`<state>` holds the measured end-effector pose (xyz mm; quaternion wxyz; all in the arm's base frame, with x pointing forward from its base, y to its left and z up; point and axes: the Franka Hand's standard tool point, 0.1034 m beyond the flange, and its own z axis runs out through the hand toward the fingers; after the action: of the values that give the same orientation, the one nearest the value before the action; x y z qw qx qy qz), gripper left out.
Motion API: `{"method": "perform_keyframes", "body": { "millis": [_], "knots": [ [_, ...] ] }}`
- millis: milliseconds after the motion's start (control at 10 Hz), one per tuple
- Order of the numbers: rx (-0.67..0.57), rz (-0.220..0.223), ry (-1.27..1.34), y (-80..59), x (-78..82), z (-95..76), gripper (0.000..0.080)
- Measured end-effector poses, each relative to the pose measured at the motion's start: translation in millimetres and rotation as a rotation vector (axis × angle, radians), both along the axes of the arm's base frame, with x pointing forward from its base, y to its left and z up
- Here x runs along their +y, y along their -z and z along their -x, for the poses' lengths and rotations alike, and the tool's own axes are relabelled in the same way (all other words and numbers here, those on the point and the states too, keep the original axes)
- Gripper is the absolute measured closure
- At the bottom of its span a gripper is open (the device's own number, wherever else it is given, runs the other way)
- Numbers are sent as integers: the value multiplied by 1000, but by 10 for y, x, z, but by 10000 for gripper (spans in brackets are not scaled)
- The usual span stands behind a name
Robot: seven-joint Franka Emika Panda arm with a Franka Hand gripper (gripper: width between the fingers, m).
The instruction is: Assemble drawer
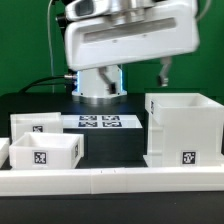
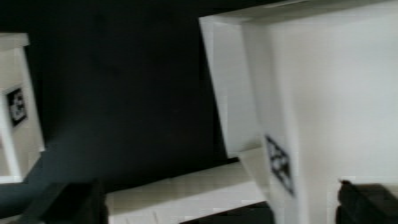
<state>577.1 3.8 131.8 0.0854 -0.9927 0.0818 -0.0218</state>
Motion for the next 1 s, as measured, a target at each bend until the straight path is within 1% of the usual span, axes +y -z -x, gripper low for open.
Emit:
{"method": "perform_keyframes", "body": {
  "millis": [200, 400, 500, 600, 700, 800, 900, 1000],
  "knots": [
    [3, 0, 3, 9, 26, 4, 151],
    [5, 0, 5, 17, 19, 7, 151],
    [9, 5, -7, 36, -31, 20, 151],
    [32, 27, -12, 98, -211, 60, 151],
    [73, 57, 45, 144, -354, 58, 151],
    [73, 69, 43, 205, -463, 33, 151],
    [73, 82, 41, 317, -590, 62, 151],
    [53, 96, 35, 426, -674, 78, 151]
  ]
}}
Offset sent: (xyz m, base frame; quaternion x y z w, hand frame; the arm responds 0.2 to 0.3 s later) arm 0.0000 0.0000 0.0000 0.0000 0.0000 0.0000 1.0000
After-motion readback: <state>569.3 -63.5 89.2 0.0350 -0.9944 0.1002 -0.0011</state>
